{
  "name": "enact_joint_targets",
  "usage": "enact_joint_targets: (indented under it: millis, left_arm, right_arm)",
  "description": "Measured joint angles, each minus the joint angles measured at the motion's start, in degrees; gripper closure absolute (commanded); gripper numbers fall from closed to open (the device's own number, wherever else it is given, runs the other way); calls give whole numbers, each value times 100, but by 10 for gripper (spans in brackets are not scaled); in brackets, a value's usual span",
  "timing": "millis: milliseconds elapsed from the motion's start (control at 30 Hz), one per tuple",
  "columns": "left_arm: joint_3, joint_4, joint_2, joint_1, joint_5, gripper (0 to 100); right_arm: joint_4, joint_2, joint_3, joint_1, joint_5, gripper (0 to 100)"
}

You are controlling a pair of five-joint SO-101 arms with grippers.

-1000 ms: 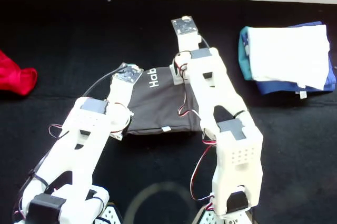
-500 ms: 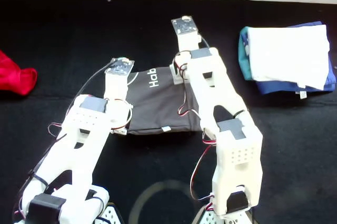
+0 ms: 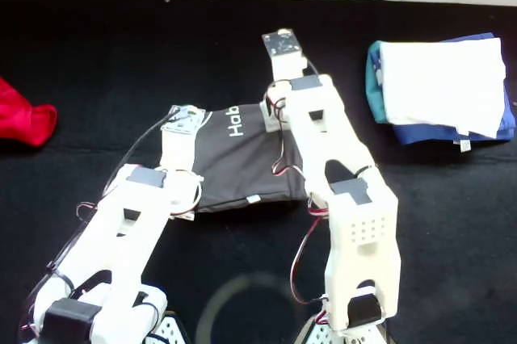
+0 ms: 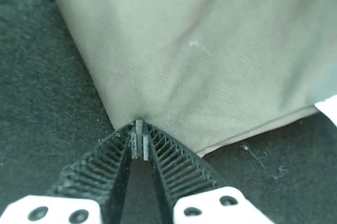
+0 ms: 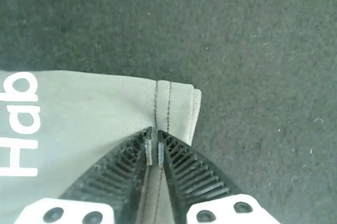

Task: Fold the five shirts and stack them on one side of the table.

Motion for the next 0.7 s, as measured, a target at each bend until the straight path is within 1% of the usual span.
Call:
enact_joint_targets:
  millis: [67, 167, 400, 467, 700]
  left_arm:
    - [0, 0, 0, -114, -18, 992]
    - [0, 0, 0, -185, -325, 992]
    - [-105, 53, 0, -211, -448, 992]
    - [-343, 273, 0, -220, -448, 992]
    - [-1626, 1565, 0, -220, -448, 992]
  right_arm:
    - [0, 79, -141, 26, 0, 992]
    - [105, 97, -334, 62, 0, 992]
    - [1451, 105, -1741, 176, 0, 992]
    - [1952, 105, -2295, 176, 0, 992]
    - [3666, 105, -3789, 176, -26, 992]
